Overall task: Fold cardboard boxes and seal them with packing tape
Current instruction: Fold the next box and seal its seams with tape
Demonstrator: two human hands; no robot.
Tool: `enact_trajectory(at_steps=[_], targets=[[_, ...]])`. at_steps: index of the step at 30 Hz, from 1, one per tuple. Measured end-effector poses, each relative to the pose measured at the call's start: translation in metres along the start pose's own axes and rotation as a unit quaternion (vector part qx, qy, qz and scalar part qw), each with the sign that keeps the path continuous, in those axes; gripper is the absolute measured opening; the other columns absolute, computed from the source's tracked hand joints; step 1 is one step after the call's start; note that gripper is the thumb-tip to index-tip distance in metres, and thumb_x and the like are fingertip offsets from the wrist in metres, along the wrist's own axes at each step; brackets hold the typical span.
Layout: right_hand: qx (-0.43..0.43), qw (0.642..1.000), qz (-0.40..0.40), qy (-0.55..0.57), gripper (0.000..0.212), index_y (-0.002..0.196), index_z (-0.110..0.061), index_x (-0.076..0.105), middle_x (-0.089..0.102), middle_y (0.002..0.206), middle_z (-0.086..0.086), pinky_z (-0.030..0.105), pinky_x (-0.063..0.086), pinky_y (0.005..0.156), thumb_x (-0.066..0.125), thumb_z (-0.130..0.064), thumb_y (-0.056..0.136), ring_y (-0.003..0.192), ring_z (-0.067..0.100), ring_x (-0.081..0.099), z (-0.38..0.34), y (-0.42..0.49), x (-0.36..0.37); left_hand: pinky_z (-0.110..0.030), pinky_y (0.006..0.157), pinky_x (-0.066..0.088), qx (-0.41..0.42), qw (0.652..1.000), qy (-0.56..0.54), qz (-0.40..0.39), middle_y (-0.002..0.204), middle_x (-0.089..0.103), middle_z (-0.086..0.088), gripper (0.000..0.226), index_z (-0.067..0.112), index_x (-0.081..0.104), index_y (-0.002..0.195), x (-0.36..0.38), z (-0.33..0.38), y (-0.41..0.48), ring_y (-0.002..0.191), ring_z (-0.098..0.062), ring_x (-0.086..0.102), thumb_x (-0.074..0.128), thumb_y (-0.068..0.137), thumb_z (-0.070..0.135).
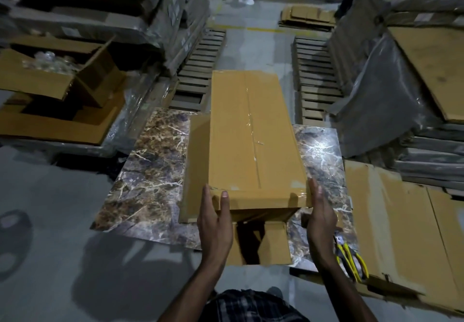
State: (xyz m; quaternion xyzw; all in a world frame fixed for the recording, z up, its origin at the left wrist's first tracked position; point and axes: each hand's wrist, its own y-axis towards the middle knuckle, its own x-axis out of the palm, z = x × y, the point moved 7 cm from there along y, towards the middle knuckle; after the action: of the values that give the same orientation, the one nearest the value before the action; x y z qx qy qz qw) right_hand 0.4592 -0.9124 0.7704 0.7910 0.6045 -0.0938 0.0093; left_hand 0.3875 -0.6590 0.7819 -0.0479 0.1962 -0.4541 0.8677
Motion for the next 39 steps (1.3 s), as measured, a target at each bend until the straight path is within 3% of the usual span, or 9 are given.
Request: enact_trajectory(at_steps=[9,12,15,18,23,28,32,35,39], targets=[[0.014,1.0,0.007,-0.003,0.065,0.142,-0.049,0.055,0.053,0.141,-0.031,0.06,0.043,0.112,0.03,-0.084,0.093,0.141,0.01,0.048,0.015,-0.002,0.004,-0.046,0.122,0.032,-0.061,0.997,-0.048,0.007,0.165,0.039,0.003,0.063,0.033,0.035,0.161,0.0,-0.021,0.022,0.15,-0.023,0.037,0.04,0.105,0.061],[0.021,1.0,0.009,-0.003,0.067,0.143,-0.05,0.054,0.052,0.149,-0.022,0.06,0.042,0.114,0.034,-0.086,0.09,0.142,0.011,0.047,0.018,-0.004,0.007,-0.035,0.111,0.035,-0.104,0.988,-0.109,0.014,0.161,0.044,0.002,0.062,0.028,0.042,0.158,0.005,-0.024,0.025,0.146,-0.024,0.042,0.038,0.106,0.06],[0.023,0.999,-0.018,-0.022,0.076,0.144,-0.047,0.053,0.051,0.145,-0.021,0.058,0.045,0.111,0.038,-0.091,0.084,0.139,0.014,0.05,0.021,-0.001,0.004,-0.045,0.118,0.035,-0.145,0.976,-0.161,-0.014,0.161,0.044,0.0,0.068,0.027,0.043,0.157,0.004,-0.032,0.031,0.146,-0.026,0.042,0.039,0.102,0.067],[-0.035,0.994,-0.034,-0.099,0.06,0.141,-0.04,0.06,0.064,0.139,-0.01,0.049,0.055,0.102,0.05,-0.074,0.093,0.125,0.017,0.063,0.011,0.007,-0.011,-0.046,0.124,0.03,-0.064,0.988,-0.134,-0.045,0.166,0.036,0.001,0.091,0.029,0.033,0.162,-0.01,-0.032,0.034,0.151,-0.022,0.036,0.041,0.089,0.083],[-0.259,0.937,-0.045,-0.232,0.019,0.115,-0.02,0.079,0.076,0.115,-0.007,0.033,0.058,0.09,0.072,-0.024,0.098,0.106,0.006,0.07,-0.031,0.025,-0.021,-0.033,0.114,0.043,0.12,0.991,0.016,-0.055,0.16,0.045,0.009,0.048,0.031,0.051,0.152,-0.031,-0.016,0.048,0.144,-0.01,0.045,0.059,0.105,0.04],[-0.129,0.975,-0.008,-0.182,0.023,0.11,-0.02,0.081,0.079,0.088,-0.011,0.009,0.053,0.07,0.075,-0.035,0.094,0.078,-0.007,0.071,-0.024,0.03,-0.028,-0.042,0.109,0.052,0.001,0.997,-0.077,0.03,0.14,0.066,-0.002,0.047,0.017,0.062,0.143,-0.03,-0.028,0.035,0.125,-0.016,0.064,0.072,0.098,0.025],[-0.041,0.997,0.046,-0.048,0.013,0.099,-0.043,0.076,0.076,0.082,-0.025,0.03,0.061,0.075,0.069,-0.031,0.099,0.078,-0.001,0.073,0.0,0.011,-0.029,-0.04,0.112,0.048,-0.065,0.98,-0.158,0.105,0.133,0.067,0.009,0.04,0.022,0.063,0.141,-0.021,-0.042,0.008,0.124,-0.014,0.063,0.067,0.102,0.024],[-0.039,0.998,0.041,-0.028,0.021,0.109,-0.036,0.078,0.079,0.099,-0.014,0.045,0.063,0.084,0.065,-0.021,0.1,0.095,0.009,0.075,0.012,0.006,-0.028,-0.044,0.113,0.049,-0.082,0.967,-0.206,0.125,0.134,0.067,0.01,0.038,0.026,0.064,0.141,-0.013,-0.048,0.001,0.126,-0.014,0.063,0.059,0.105,0.013],[-0.141,0.98,-0.058,-0.13,0.04,0.127,-0.028,0.073,0.071,0.105,-0.034,0.028,0.062,0.081,0.065,-0.002,0.097,0.099,0.007,0.074,-0.001,0.014,-0.032,-0.038,0.102,0.057,-0.027,0.975,-0.184,0.122,0.131,0.07,-0.001,0.038,0.022,0.066,0.137,-0.025,-0.039,0.007,0.118,-0.018,0.069,0.059,0.103,0.004]])
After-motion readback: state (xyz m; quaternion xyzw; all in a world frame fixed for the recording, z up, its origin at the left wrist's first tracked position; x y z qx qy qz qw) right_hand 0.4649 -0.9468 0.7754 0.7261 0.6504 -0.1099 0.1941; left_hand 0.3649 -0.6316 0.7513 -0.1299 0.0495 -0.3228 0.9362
